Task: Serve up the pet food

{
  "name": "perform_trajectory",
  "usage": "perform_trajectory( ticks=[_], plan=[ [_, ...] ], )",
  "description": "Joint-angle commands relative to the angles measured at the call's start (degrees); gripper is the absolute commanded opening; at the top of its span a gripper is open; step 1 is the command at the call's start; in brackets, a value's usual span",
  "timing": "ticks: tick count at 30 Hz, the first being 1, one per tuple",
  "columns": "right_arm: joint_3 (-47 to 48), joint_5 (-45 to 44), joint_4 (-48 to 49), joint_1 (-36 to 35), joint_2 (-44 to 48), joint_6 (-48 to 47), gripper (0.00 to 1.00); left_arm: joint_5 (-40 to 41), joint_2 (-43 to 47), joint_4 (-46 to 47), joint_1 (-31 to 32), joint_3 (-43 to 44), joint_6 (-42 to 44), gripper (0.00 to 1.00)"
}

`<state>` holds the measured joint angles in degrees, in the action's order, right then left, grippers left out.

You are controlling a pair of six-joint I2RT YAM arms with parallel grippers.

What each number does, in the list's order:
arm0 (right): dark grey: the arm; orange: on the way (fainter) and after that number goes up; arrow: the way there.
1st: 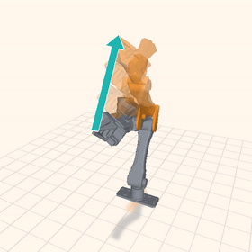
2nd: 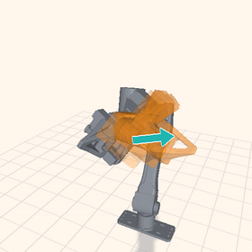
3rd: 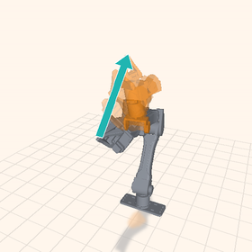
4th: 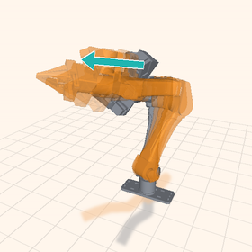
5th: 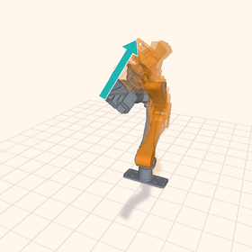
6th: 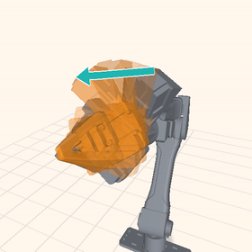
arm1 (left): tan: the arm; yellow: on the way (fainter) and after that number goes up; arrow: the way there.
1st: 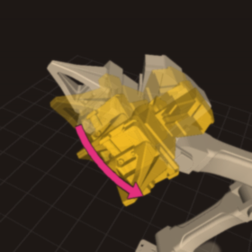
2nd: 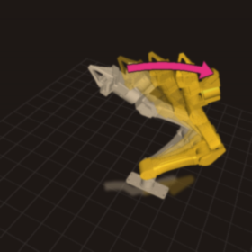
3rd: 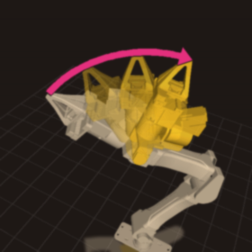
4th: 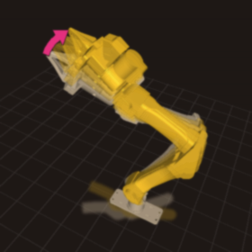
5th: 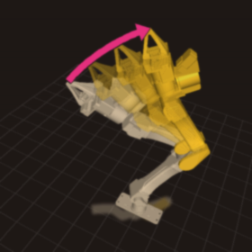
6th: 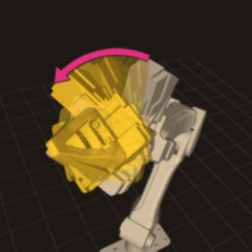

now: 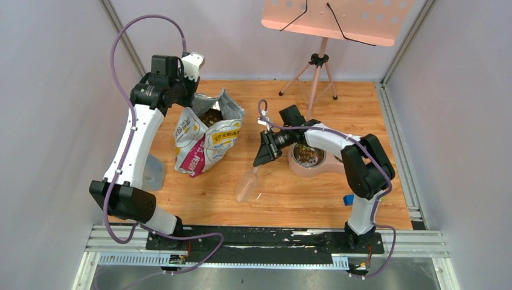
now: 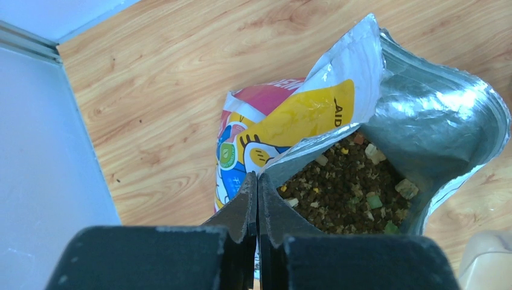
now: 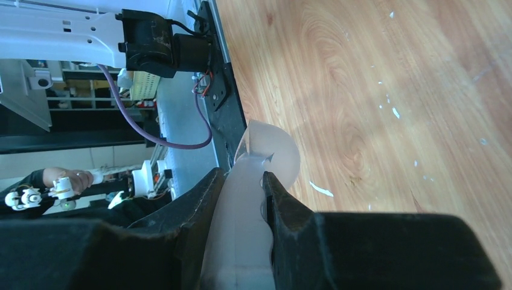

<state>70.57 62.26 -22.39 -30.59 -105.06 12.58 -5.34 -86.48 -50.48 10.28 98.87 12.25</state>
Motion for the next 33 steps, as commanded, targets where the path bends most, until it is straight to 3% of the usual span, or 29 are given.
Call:
perform_trajectory(
  ticks=[1,13,19,24,30,33],
  plan=[
    [3.1,4.3,8.7,-2.4,-3.6,6.1,0.00,0.4,4.4,6.2,-0.1,0.1,2.0,0.00],
    [6.6,5.5,16.3,-7.6,-10.9,12.7,0.04,0.7,6.5,6.3,-0.6,-2.2,2.3,0.00],
    [6.6,4.1,13.4,-7.5,-12.8,10.3,0.20,0.9,6.8,6.2,-0.7,-2.0,2.3,0.00],
    [5.2,-1.8,11.1,-7.6,-13.7,7.3,0.25,0.8,7.0,5.7,-0.9,-2.2,2.4,0.00],
    [7.7,-3.7,6.4,-7.2,-14.9,3.1,0.50,0.5,6.9,5.6,-1.0,-2.1,2.3,0.00],
    [9.2,-5.7,2.8,-6.2,-13.6,0.1,0.58,0.2,6.9,5.4,-1.0,-2.1,2.4,0.00]
  ],
)
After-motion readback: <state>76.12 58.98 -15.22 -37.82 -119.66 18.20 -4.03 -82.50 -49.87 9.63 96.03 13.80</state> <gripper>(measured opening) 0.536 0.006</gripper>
